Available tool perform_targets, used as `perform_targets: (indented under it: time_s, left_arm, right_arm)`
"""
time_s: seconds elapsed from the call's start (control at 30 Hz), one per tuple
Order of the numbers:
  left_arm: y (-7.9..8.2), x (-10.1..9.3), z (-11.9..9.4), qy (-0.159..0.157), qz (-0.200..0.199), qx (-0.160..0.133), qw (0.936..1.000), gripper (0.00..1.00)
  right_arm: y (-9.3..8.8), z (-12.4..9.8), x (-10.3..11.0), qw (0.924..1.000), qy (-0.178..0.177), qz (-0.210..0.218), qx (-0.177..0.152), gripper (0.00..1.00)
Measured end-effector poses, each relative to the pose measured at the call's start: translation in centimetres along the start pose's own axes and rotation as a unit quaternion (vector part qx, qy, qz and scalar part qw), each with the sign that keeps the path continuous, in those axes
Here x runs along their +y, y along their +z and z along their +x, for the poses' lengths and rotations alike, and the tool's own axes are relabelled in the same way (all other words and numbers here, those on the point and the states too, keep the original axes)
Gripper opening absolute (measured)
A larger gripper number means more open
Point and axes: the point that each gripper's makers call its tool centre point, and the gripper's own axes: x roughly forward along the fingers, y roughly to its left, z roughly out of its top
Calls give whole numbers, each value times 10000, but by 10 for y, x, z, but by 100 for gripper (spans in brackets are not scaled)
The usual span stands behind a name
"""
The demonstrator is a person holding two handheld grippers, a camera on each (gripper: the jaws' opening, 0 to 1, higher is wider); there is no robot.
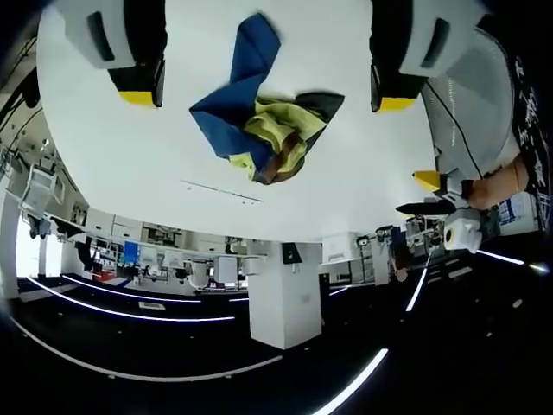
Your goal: Fold the garment on the visible template until the final outline fits inside the template.
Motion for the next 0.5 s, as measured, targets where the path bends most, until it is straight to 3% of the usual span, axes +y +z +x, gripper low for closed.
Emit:
perform_targets:
  time_s: [0.5]
  left_arm:
    - [-2,2,0,-26,-46,-4,10000,99]
  right_arm:
    - [2,-1,0,10000,11,-53,33,100]
